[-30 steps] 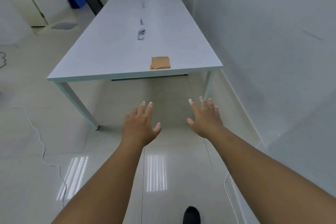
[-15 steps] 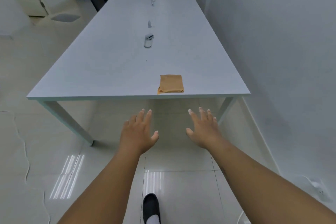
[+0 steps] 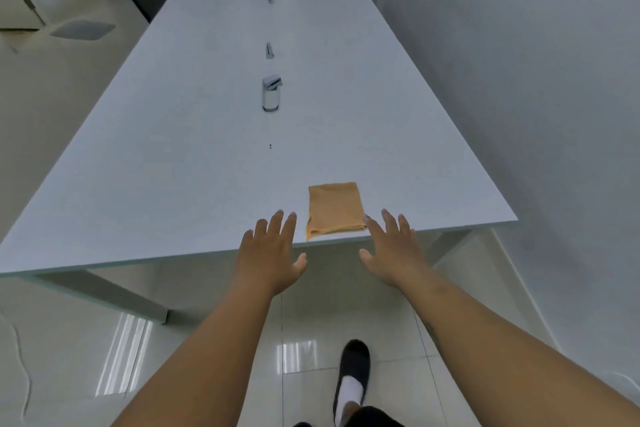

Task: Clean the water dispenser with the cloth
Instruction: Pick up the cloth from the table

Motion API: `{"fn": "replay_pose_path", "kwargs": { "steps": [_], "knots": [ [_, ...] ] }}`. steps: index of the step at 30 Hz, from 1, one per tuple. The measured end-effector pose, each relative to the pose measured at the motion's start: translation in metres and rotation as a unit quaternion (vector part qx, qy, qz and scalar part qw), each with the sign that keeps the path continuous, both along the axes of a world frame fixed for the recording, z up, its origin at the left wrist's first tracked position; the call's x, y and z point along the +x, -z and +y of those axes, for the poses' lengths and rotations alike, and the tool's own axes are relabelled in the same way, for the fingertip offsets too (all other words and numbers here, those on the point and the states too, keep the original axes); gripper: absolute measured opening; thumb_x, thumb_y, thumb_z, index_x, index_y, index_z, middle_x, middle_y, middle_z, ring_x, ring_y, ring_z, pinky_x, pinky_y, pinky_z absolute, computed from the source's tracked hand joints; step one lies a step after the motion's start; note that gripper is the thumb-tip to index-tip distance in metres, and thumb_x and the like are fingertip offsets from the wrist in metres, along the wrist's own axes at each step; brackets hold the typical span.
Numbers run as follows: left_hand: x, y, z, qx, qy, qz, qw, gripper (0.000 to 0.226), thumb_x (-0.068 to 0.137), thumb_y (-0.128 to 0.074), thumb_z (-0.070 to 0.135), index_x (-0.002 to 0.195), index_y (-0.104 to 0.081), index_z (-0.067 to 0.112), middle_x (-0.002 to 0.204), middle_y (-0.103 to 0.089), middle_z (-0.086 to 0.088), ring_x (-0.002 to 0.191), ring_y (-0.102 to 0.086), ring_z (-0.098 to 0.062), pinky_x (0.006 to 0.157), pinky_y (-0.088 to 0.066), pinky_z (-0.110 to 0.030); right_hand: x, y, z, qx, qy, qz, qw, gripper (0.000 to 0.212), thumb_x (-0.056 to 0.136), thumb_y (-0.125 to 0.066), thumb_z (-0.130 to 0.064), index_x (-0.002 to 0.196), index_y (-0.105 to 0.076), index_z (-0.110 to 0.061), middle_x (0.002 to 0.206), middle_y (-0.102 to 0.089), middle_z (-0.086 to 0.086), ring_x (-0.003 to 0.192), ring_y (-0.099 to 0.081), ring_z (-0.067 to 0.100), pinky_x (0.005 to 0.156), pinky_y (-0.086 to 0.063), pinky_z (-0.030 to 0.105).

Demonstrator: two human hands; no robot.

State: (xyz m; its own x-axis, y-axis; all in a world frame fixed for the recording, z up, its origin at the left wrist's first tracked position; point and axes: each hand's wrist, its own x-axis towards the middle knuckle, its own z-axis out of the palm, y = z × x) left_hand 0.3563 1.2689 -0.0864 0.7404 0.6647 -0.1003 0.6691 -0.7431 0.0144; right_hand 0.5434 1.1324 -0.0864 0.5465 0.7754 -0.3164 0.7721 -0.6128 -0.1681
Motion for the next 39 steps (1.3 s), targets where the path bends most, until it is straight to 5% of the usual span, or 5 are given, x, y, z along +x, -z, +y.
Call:
{"fn": "replay_pose_path", "kwargs": {
  "steps": [21,24,28,35,39],
  "knots": [
    [0.105,0.071,0.053,-0.091,0.064,0.069,0.991,0.077,0.081,-0.074,0.039,0.147,-0.038,0.024,0.157,-0.036,0.003,0.128,-0.048,-0.035,0.097,-0.046,-0.043,0.105,0.083,0.085,-0.104,-0.184,-0.023,0.977,0.082,0.092,-0.056,-0.046,0.155,-0.004,-0.033,0.163,0.012,0.004,0.148,0.010,0.038,0.119,-0.010,0.051],
    [0.090,0.090,0.055,-0.048,0.094,0.018,0.994,0.079,0.054,-0.092,0.029,0.125,-0.056,0.022,0.127,-0.066,0.001,0.094,-0.066,-0.030,0.067,-0.057,-0.037,0.100,0.088,0.076,-0.058,-0.200,-0.036,0.977,0.089,0.077,-0.078,-0.029,0.151,-0.030,-0.027,0.162,-0.015,0.010,0.147,-0.017,0.041,0.113,-0.031,0.052],
    [0.085,0.099,0.060,-0.003,0.148,-0.024,0.989,0.047,0.063,-0.085,0.019,0.105,-0.065,0.019,0.109,-0.066,0.001,0.094,-0.063,-0.030,0.073,-0.055,-0.037,0.101,0.107,0.064,0.014,-0.211,-0.027,0.977,0.093,0.037,-0.096,-0.010,0.121,-0.059,-0.025,0.140,-0.054,0.012,0.123,-0.055,0.043,0.083,-0.057,0.048],
    [0.089,0.108,0.062,-0.034,0.128,-0.130,0.983,0.013,0.077,-0.078,0.025,0.084,-0.069,0.020,0.088,-0.068,0.004,0.088,-0.063,-0.028,0.066,-0.049,-0.035,0.098,0.121,0.060,0.150,-0.110,0.070,0.980,0.045,0.061,-0.089,-0.011,0.101,-0.074,-0.025,0.128,-0.065,0.004,0.111,-0.060,0.040,0.078,-0.056,0.048],
    [0.099,0.093,0.071,-0.157,0.040,-0.151,0.975,0.017,0.083,-0.051,0.030,0.085,-0.066,0.022,0.085,-0.066,0.009,0.088,-0.055,-0.021,0.068,-0.044,-0.031,0.099,0.109,0.072,0.185,-0.004,0.162,0.969,0.028,0.091,-0.064,-0.011,0.118,-0.069,-0.018,0.135,-0.058,-0.003,0.133,-0.040,0.025,0.104,-0.040,0.040]
  ]
}}
